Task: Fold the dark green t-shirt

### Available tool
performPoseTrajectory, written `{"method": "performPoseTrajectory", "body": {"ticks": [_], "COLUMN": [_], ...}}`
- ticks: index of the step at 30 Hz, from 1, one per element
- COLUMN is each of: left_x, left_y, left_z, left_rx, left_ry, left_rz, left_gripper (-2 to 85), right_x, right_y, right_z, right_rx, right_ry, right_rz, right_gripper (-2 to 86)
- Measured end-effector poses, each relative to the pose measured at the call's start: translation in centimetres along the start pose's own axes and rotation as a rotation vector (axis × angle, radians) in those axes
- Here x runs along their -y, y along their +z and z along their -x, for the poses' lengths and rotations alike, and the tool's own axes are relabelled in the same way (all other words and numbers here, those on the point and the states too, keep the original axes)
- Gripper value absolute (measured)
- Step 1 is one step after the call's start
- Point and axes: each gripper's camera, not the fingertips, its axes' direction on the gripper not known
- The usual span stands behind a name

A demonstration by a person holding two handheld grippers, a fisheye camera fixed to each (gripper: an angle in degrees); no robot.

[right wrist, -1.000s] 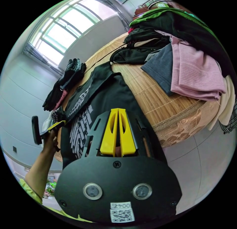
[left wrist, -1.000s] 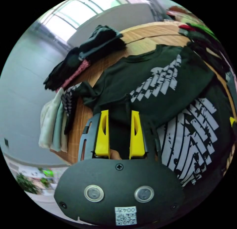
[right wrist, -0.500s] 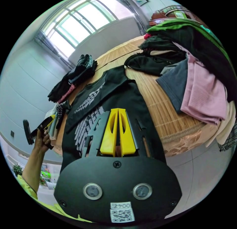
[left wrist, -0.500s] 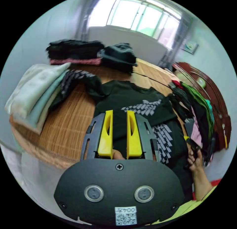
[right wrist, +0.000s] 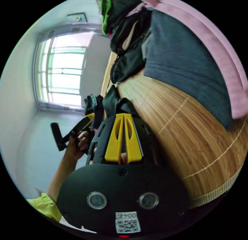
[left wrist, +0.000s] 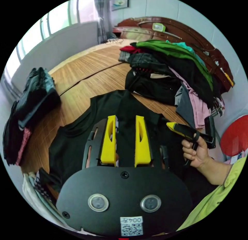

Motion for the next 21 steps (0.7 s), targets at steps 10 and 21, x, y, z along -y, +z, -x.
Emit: {"method": "performPoseTrajectory", "body": {"ticks": [10,21], "left_x": [13.4,16.8], "left_y": [11.2,14.0], "left_z": [7.3,8.1], "left_rx": [-0.246,-0.261], "left_ry": [-0.038,0.128], "left_rz": [0.220,0.185], "left_gripper": [9.8,1.9], "right_x": [-0.6,-1.6], "right_y": [0.1,1.1], "right_z": [-2.4,-2.1], "right_rx": [0.002,-0.066], "right_ry": [0.062,0.054], "right_rz": [-0.084,-0.085], "right_gripper": [0.0,-0.8]}}
